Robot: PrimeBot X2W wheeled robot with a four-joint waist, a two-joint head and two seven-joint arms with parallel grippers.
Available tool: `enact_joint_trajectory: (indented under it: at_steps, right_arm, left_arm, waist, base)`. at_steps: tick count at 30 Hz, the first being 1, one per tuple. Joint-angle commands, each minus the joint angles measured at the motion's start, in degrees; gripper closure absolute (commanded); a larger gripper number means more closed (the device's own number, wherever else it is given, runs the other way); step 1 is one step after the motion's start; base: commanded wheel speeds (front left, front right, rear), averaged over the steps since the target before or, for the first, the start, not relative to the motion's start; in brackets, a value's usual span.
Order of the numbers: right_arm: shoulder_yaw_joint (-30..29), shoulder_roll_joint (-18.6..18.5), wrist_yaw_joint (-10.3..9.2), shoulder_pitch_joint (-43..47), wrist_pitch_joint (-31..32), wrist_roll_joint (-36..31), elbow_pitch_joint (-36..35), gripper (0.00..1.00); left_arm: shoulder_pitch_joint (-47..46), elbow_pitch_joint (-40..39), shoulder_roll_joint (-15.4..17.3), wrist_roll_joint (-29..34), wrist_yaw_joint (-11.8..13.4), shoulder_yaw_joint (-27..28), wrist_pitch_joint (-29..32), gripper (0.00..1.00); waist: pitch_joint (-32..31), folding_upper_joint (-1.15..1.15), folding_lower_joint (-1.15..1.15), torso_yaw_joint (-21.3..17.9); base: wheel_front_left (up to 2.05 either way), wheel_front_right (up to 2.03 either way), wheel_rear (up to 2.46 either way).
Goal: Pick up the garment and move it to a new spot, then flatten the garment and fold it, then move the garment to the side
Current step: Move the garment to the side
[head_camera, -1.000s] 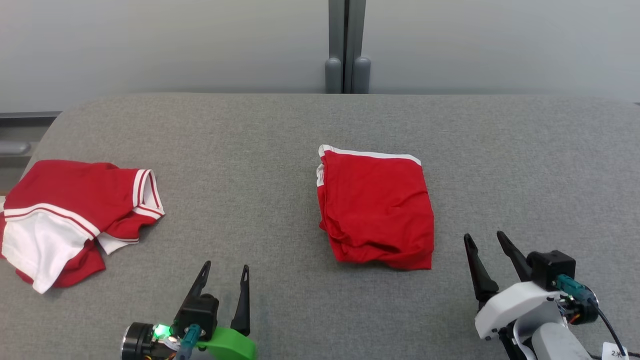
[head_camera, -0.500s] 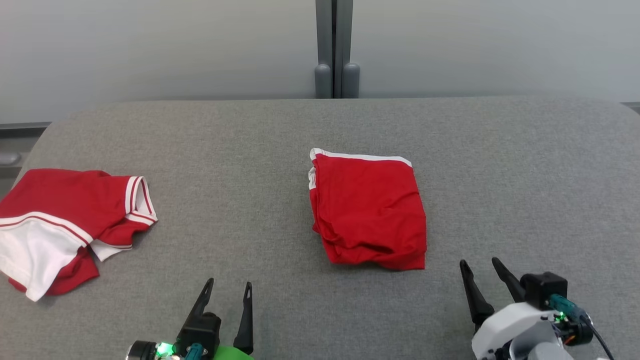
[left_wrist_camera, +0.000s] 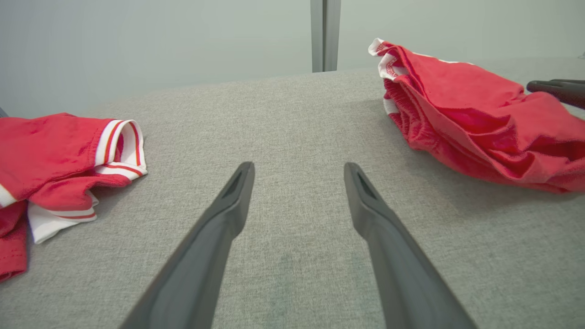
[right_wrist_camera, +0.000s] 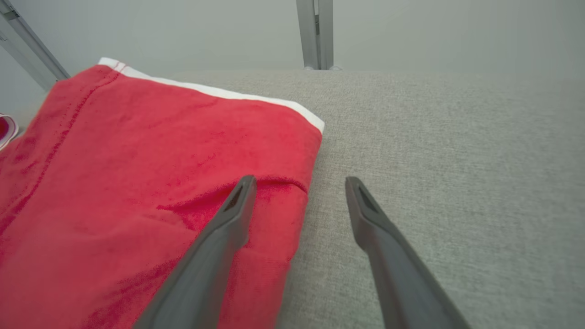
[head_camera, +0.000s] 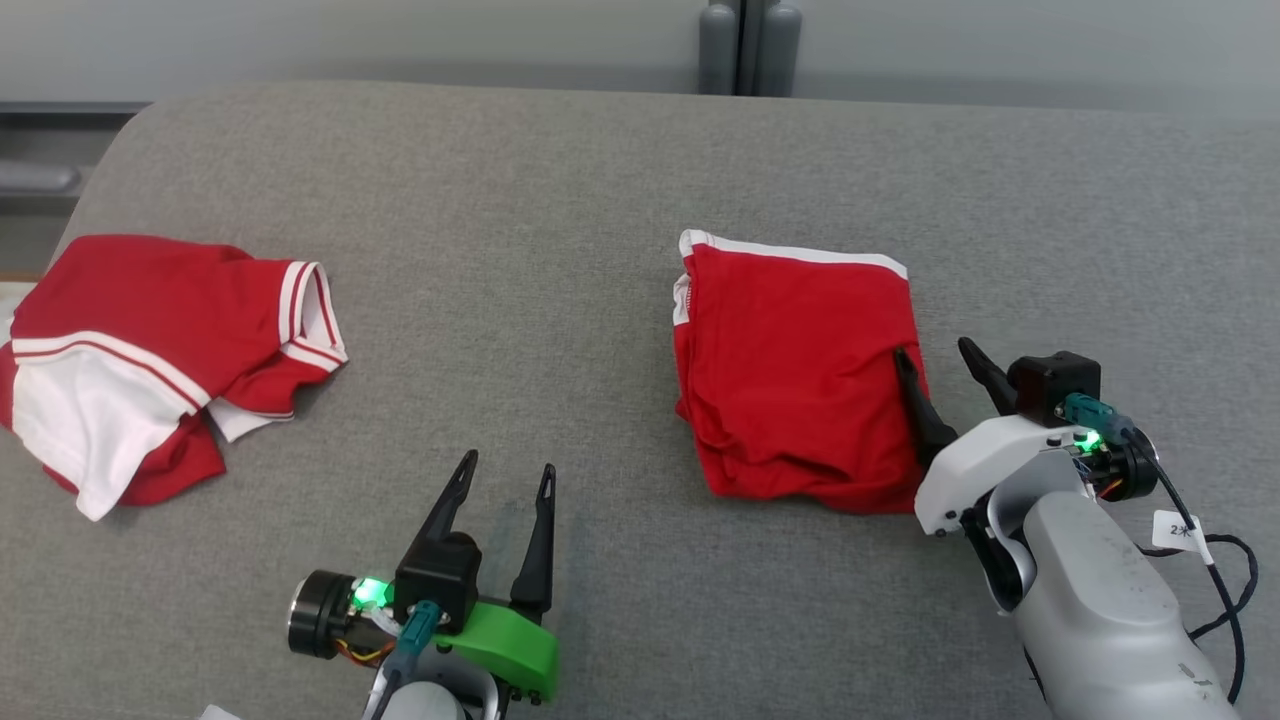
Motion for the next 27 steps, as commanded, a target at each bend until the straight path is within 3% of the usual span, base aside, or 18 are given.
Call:
enact_joint_trajectory:
  at_steps: [1,2,3,4,5,6,11,15,27]
  right_arm:
    - [-0.6,-0.3,-0.08,-1.3,0.0,-0.3,2.4,0.00]
    - [-0.8,-0.3,-0.08,-2.0,0.0,-0.6,4.4,0.00]
    - [-0.7,-0.3,-0.08,-2.4,0.0,-0.3,5.9,0.18]
    - [-0.9,-0.3,-0.08,-2.9,0.0,0.7,7.3,0.56]
    - [-0.7,-0.3,-0.08,-3.1,0.0,0.9,8.0,0.71]
    - [-0.6,-0.3,-0.08,-3.3,0.0,1.3,8.4,1.00]
    - [-1.9,-0.4,-0.08,-1.5,0.0,2.6,5.7,1.00]
    - [-2.5,-0.4,-0.08,0.3,0.0,3.5,2.4,1.00]
    - [2.2,-0.3,-0.08,4.1,0.0,4.9,-1.5,1.00]
  left_arm:
    - [-1.3,0.0,0.0,-0.4,0.2,-0.5,0.0,0.00]
    - [-1.6,0.1,0.0,-0.6,0.4,-0.8,0.0,0.00]
    - [-1.8,0.2,0.0,-1.1,0.5,-1.0,0.0,0.00]
    - [-1.8,0.3,0.0,-1.3,0.7,-1.1,0.0,0.00]
    - [-2.0,0.3,0.0,-1.5,0.8,-1.2,0.0,0.00]
    - [-2.1,0.3,0.0,-1.6,1.0,-1.2,0.0,0.00]
    - [-1.6,-0.1,0.0,-1.0,0.7,-0.9,0.0,0.00]
    - [-1.6,-0.5,0.0,-0.4,0.2,-0.7,0.0,0.00]
    - [-3.9,-1.5,0.1,-0.1,-1.3,-2.5,0.0,0.00]
  waist:
    - [3.2,0.00,0.00,3.2]
    - [3.5,0.00,0.00,3.5]
    - [3.7,0.00,0.00,3.7]
    - [3.8,0.00,0.00,3.8]
    - [3.9,0.00,0.00,3.8]
    - [4.0,0.00,0.00,3.7]
    - [3.6,0.00,0.00,1.2]
    - [2.6,0.00,0.00,-3.3]
    - [1.3,0.00,0.00,-23.1]
  base:
    - [0.00,0.00,0.00]
    - [0.00,0.00,0.00]
    - [0.00,0.00,0.00]
    - [0.00,0.00,0.00]
    - [0.00,0.00,0.00]
    - [0.00,0.00,0.00]
    - [0.00,0.00,0.00]
    - [0.00,0.00,0.00]
    - [0.00,0.00,0.00]
